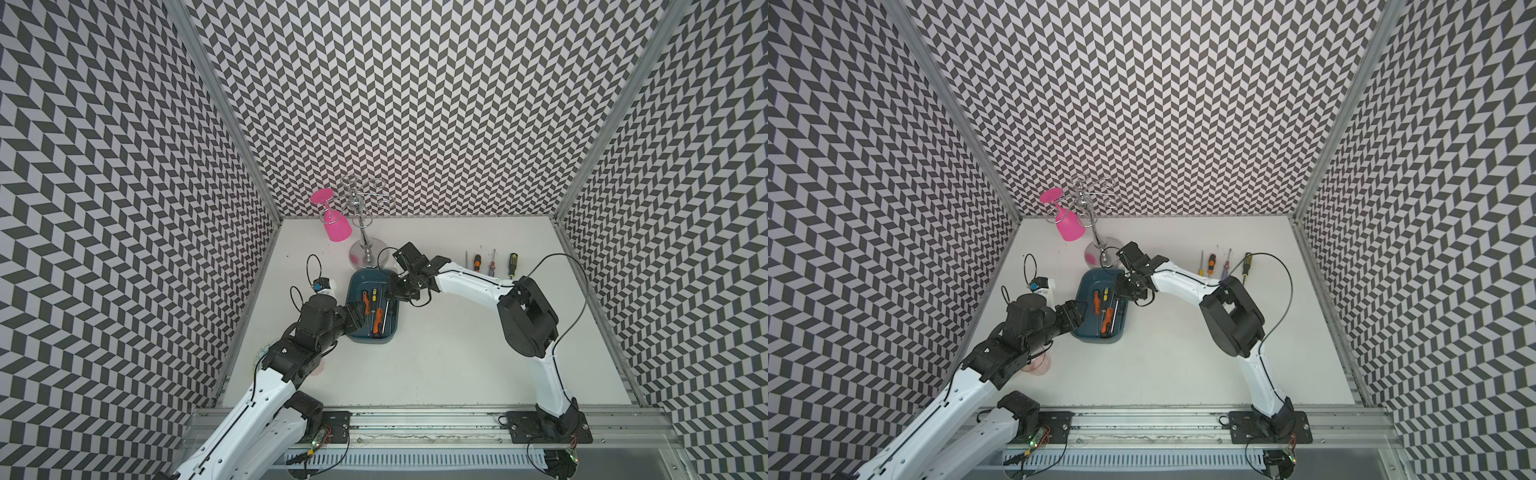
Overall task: Put the screwdriver on the desktop into the storage box
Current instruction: Place the screwdriver in the storage box.
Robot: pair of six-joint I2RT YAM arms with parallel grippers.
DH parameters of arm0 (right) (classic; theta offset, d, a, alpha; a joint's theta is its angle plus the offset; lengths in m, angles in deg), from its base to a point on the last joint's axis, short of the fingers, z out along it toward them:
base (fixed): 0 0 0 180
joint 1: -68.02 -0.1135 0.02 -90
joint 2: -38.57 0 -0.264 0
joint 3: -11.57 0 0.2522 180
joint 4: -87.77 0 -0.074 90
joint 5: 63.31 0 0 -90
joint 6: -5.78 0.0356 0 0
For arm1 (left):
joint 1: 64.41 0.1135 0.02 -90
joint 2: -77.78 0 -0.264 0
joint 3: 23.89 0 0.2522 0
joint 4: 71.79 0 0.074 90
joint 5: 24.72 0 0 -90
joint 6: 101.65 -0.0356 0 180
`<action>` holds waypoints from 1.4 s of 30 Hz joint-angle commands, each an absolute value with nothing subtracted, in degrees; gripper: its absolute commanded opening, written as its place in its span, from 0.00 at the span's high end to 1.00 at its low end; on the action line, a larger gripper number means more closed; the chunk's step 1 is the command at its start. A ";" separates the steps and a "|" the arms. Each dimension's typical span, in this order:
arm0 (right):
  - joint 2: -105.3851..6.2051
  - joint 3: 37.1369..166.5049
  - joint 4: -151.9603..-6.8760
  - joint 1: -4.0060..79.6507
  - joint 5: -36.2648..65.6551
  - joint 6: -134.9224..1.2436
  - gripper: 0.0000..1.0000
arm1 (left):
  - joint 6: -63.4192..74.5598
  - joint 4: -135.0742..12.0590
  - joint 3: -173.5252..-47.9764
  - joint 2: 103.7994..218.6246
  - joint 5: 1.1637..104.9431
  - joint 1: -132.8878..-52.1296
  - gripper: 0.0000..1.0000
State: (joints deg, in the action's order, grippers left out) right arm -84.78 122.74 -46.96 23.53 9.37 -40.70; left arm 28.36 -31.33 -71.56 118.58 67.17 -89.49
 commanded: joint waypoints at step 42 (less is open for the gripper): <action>-53.06 93.41 -62.16 30.04 9.04 -47.35 0.69 | 26.49 -40.18 -70.62 127.63 54.85 -90.44 0.34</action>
State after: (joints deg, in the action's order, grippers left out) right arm -56.82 96.81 -56.49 27.23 9.04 -45.90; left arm 26.98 -36.59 -71.08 126.64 57.73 -89.69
